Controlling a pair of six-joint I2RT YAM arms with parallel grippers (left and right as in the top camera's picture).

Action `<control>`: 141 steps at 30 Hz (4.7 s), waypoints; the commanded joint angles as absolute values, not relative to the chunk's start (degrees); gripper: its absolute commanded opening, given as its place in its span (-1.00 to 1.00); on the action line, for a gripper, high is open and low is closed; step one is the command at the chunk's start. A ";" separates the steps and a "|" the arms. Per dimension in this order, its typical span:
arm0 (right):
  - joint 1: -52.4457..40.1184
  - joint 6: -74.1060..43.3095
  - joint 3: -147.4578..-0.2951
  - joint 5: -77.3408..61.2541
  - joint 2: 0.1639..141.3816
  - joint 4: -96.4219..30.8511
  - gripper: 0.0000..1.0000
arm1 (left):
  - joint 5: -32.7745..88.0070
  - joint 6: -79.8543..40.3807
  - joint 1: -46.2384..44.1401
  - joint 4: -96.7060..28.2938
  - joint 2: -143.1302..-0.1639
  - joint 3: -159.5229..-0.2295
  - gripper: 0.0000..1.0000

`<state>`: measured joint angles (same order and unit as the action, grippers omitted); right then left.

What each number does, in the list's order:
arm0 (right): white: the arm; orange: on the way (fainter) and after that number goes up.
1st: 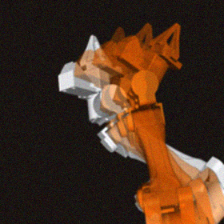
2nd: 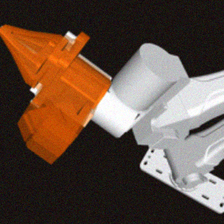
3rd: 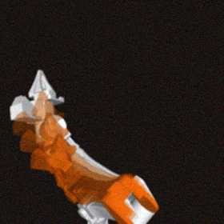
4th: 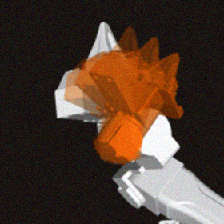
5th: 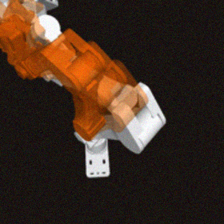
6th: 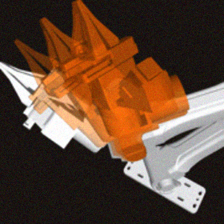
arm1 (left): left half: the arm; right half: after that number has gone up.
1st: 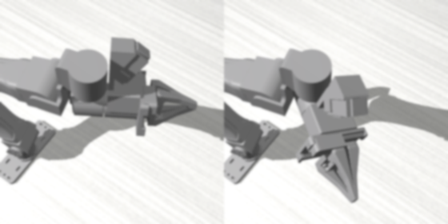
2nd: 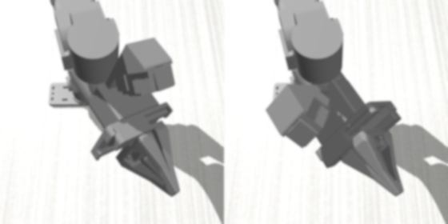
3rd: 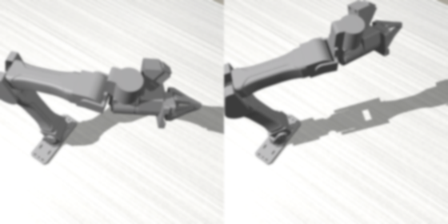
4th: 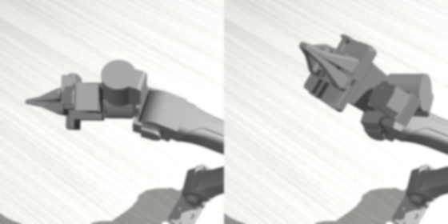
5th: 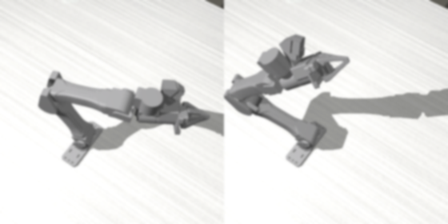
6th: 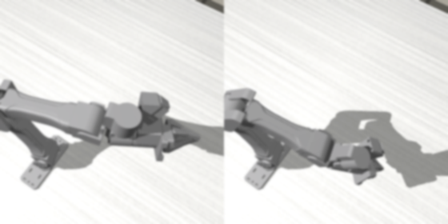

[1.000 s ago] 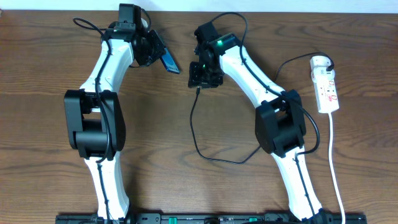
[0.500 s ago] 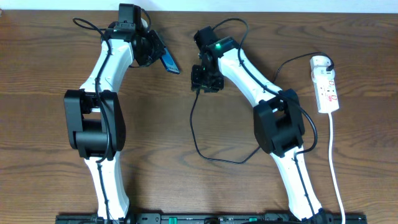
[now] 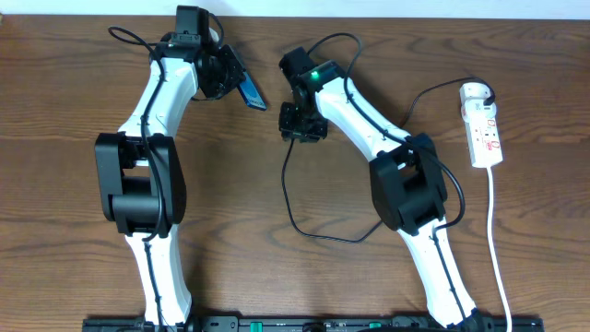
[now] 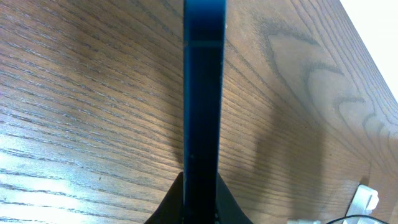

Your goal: Plug charger to phone and switch on socket

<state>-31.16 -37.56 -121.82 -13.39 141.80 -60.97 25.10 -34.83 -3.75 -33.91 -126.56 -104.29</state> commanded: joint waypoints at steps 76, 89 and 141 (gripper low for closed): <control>-15.29 11.29 -117.25 -79.90 133.25 -55.66 -0.98 | 75.70 -62.94 -2.61 30.79 -125.36 -105.23 -0.85; -14.41 14.63 -117.27 -81.54 129.51 -54.61 -0.97 | 76.12 -69.76 -3.16 36.77 -125.36 -105.23 -0.85; -15.57 -1.30 -117.27 -80.09 127.70 -41.63 -0.98 | 77.12 -66.50 -2.96 36.27 -125.36 -105.23 -0.85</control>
